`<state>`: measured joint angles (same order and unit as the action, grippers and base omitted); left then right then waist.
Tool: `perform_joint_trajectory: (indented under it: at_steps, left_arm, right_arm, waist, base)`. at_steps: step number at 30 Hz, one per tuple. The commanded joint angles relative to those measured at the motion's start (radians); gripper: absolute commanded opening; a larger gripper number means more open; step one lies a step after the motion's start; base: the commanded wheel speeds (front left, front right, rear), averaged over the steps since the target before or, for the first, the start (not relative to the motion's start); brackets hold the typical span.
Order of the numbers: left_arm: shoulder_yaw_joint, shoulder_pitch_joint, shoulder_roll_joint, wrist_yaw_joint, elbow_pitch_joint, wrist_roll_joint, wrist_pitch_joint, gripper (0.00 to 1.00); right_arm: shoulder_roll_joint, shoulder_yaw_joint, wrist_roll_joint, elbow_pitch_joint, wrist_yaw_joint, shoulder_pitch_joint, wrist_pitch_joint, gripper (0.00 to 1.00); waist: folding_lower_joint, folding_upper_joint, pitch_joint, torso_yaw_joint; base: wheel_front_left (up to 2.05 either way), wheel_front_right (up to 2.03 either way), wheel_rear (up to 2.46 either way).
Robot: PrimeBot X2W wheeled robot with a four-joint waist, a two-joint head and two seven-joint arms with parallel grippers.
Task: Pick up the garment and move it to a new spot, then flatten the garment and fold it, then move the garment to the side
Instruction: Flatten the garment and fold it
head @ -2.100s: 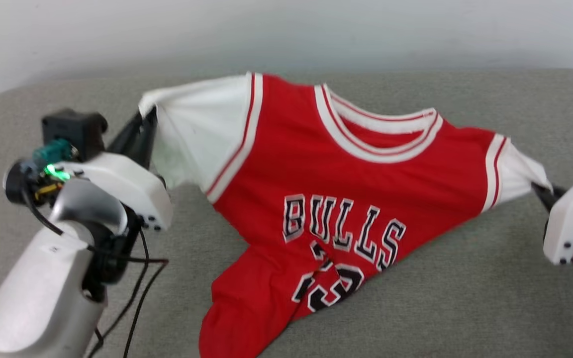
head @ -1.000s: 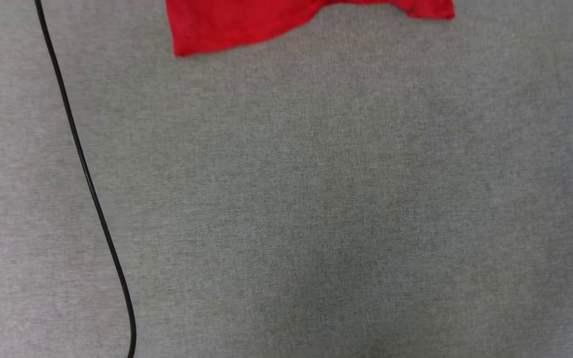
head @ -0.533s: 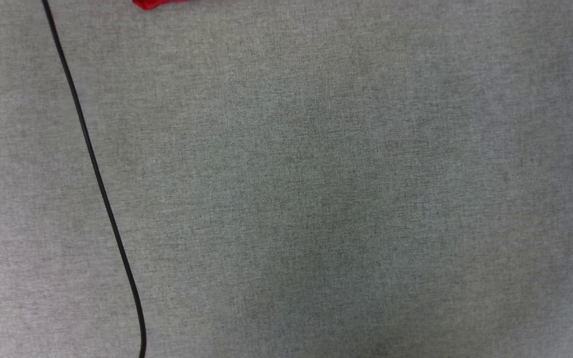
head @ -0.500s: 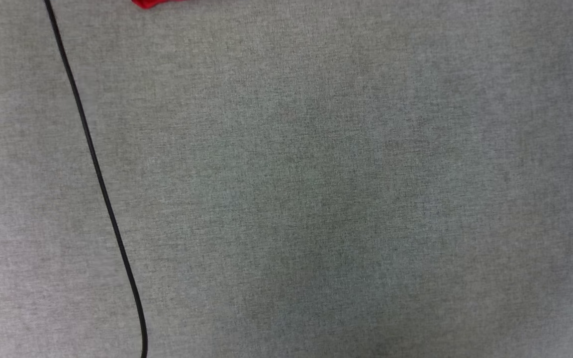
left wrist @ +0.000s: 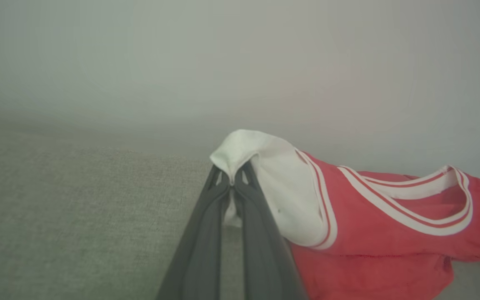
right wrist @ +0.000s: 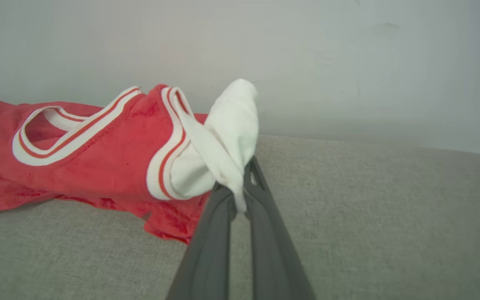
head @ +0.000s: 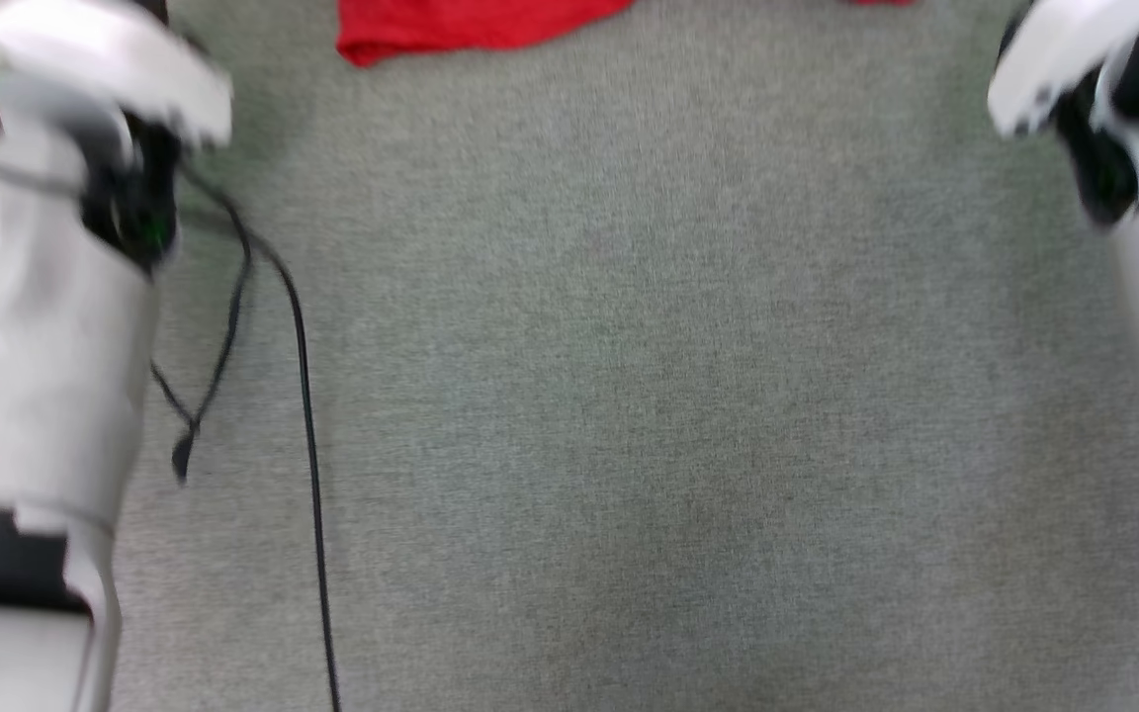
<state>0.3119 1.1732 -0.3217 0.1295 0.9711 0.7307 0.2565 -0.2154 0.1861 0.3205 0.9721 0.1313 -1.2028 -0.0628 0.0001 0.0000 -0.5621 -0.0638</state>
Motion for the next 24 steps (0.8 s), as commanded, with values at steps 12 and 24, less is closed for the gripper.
perform_joint_trajectory:
  at_steps: [12, 24]
  left_arm:
    - [-0.055, -0.476, -0.021, 0.001, -0.194, 0.012, 0.011, 0.0]
    - [-0.091, -0.904, -0.007, -0.062, -0.414, -0.03, 0.011, 0.0]
  right_arm:
    - [-0.09, 0.045, 0.142, -0.093, -0.001, 0.402, -0.058, 0.0]
    - [-0.115, -0.073, 0.147, -0.288, -0.002, 0.84, -0.017, 0.0]
  waist:
    - [-0.0001, 0.0, 0.254, 0.04]
    - [-0.0001, 0.0, 0.424, 0.061]
  base:
    - [0.0, 0.0, 0.0]
    - [0.0, 0.0, 0.0]
